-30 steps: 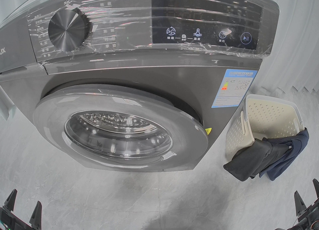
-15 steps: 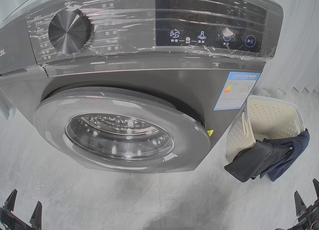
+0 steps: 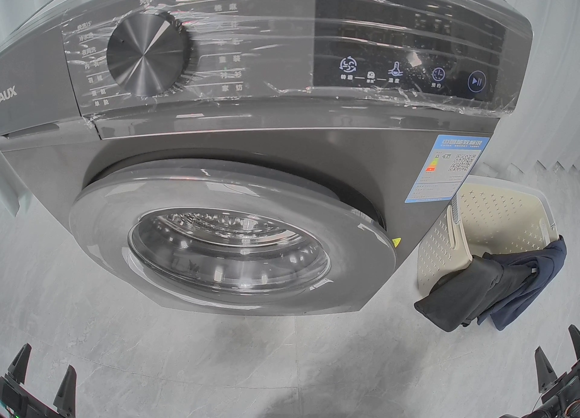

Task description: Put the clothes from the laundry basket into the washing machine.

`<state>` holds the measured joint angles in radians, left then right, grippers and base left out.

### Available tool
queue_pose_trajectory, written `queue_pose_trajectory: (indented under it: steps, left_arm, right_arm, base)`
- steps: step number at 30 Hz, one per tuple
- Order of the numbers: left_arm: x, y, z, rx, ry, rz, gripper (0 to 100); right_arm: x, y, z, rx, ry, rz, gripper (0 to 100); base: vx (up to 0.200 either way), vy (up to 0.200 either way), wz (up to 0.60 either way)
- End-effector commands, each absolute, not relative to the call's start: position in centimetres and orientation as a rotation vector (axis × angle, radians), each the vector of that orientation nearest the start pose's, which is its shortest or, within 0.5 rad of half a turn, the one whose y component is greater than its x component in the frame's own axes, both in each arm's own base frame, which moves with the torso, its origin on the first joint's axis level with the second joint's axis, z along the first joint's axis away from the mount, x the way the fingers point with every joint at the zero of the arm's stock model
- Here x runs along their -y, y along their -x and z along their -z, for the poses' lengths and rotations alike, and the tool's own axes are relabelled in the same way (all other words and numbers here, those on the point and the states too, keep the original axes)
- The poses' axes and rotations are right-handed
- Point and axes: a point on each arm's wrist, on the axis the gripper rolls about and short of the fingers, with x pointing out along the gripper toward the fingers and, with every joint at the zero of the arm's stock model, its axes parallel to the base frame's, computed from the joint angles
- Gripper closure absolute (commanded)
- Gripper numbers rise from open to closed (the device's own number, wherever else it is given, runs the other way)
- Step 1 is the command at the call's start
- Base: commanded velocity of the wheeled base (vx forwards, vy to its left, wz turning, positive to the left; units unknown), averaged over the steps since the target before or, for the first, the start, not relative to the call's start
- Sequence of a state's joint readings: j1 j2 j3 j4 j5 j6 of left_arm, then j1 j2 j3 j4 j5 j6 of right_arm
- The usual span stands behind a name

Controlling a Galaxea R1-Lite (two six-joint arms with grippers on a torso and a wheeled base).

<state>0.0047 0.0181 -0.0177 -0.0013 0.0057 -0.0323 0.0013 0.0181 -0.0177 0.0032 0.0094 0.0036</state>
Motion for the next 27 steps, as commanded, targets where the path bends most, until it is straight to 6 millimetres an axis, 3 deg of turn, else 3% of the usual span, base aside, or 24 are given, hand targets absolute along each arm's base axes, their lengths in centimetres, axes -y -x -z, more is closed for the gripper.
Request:
queue_pose_trajectory:
  steps: [1, 8, 23, 27]
  left_arm:
    - [0.0, 2.25, -7.57, -0.003, 0.032, -0.011, 0]
    - [0.0, 2.25, -7.57, -0.003, 0.034, -0.009, 0]
    - [0.0, 2.25, -7.57, -0.003, 0.032, -0.009, 0]
    - [0.0, 2.25, -7.57, -0.003, 0.032, -0.009, 0]
  right_arm:
    - [-0.02, 2.27, -7.52, -0.005, -0.005, -0.012, 0]
    - [-0.02, 2.28, -7.52, -0.003, -0.005, -0.012, 0]
    - [-0.02, 2.27, -7.52, -0.005, -0.005, -0.012, 0]
    - [-0.02, 2.28, -7.52, -0.003, -0.005, -0.012, 0]
  base:
    - [0.0, 0.0, 0.0]
    - [0.0, 0.171, 0.0]
    - [0.0, 0.0, 0.0]
    - [0.0, 0.2, 0.0]
